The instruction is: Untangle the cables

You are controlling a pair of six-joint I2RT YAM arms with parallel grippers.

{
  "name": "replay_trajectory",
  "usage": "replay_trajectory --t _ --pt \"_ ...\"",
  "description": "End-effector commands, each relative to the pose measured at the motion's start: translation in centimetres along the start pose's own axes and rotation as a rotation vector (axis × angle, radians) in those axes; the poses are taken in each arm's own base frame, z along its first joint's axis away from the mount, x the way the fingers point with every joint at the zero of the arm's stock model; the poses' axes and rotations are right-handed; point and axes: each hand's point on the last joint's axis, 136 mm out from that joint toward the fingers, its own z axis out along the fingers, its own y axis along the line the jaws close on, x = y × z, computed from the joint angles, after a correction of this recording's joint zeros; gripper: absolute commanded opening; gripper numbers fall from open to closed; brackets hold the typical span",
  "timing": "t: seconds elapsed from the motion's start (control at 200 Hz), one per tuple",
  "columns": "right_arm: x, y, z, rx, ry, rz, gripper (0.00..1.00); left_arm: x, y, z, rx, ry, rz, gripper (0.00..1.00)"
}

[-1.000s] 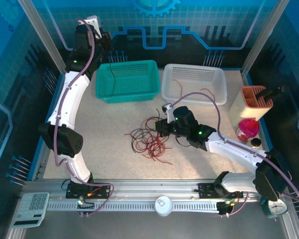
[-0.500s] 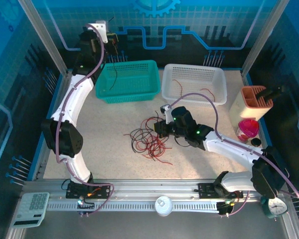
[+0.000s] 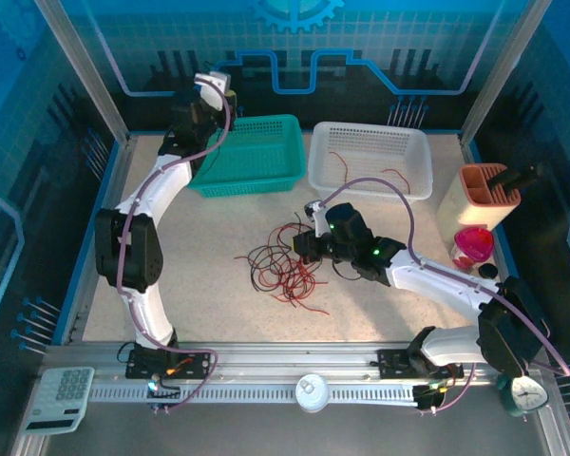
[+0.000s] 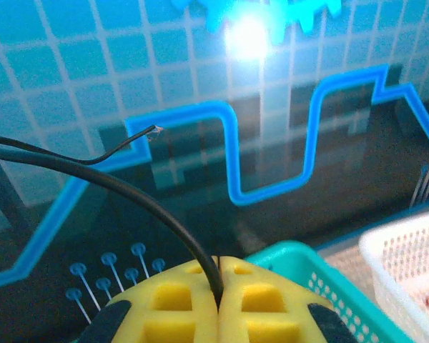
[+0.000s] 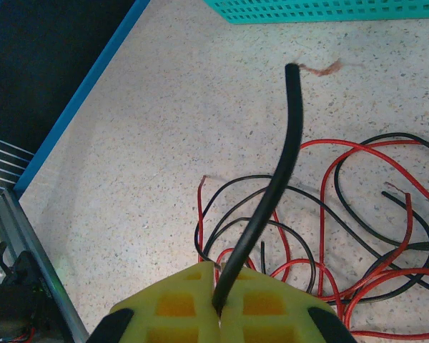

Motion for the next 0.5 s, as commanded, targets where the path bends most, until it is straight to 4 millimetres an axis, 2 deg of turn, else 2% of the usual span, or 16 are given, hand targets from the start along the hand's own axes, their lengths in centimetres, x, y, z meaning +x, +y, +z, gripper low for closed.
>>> replay_trajectory --t 0.0,0.125,0.495 --pt "-1.5 0.8 -0.5 -0.022 -0.034 -0.002 0.00 1.6 -2.3 0.2 0.088 0.025 0.026 0.00" --pt "-1.7 1.0 -0.6 -0.025 -0.038 -0.004 0.00 3.8 -3.8 0.0 0.136 0.081 -0.003 0.00" --pt "-2.3 1.6 -0.7 -0.041 -0.049 -0.011 0.00 7.4 -7.2 -1.4 0.241 0.281 -0.168 0.00"
